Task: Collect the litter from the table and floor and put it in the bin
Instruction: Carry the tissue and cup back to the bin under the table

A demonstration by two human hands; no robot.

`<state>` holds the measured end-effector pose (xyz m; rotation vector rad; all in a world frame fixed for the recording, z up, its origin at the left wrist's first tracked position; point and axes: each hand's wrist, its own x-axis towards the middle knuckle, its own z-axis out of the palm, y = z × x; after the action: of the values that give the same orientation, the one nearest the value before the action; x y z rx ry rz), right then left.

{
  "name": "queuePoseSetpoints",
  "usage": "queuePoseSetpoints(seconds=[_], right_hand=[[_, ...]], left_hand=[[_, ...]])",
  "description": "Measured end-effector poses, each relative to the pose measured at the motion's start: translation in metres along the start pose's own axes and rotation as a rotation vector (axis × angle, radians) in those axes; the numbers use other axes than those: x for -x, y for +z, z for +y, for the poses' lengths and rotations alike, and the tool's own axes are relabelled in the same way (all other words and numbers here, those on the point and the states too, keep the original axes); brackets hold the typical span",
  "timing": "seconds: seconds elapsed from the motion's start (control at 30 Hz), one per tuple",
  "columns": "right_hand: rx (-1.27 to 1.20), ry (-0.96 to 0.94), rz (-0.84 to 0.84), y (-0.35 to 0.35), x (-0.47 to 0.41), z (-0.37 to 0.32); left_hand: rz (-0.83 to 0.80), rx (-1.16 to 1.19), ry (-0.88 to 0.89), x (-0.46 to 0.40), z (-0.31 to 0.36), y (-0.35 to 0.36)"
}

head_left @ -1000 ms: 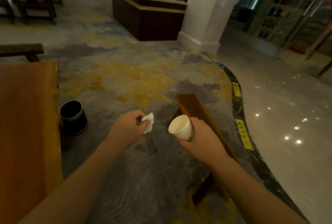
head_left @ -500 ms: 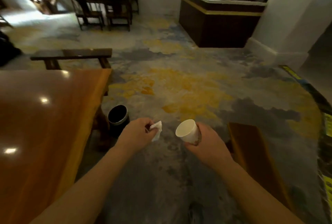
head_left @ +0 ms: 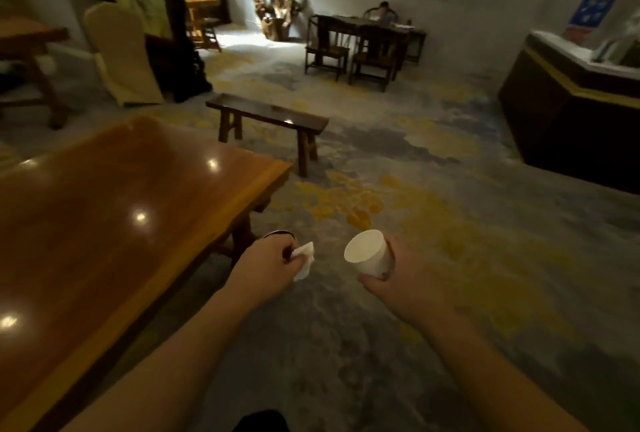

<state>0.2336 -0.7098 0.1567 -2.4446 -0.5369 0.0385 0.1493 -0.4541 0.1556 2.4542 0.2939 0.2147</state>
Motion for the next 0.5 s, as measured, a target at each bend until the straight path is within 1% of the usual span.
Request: queuePoseSetpoints(seconds=[0.17, 0.27, 0.4, 0.5], right_hand=[[0.028, -0.115, -0.07, 0.012, -0.092, 0.025], [0.055, -0.154, -0.114, 0.021, -0.15, 0.044], [0.091, -0.17, -0.18, 0.024, -0.233, 0.067], [0.105, -0.159, -0.236, 0.021, -0.293, 0.079]], left_hand=[[0.045, 0.023, -0.142, -0.07, -0.016, 0.022], [0.072, 0.051, -0.19, -0.124, -0.03, 0.041], [0.09, 0.108, -0.241, -0.204, -0.047, 0.068], [0.064, 0.134, -0.301, -0.255, -0.05, 0.082]])
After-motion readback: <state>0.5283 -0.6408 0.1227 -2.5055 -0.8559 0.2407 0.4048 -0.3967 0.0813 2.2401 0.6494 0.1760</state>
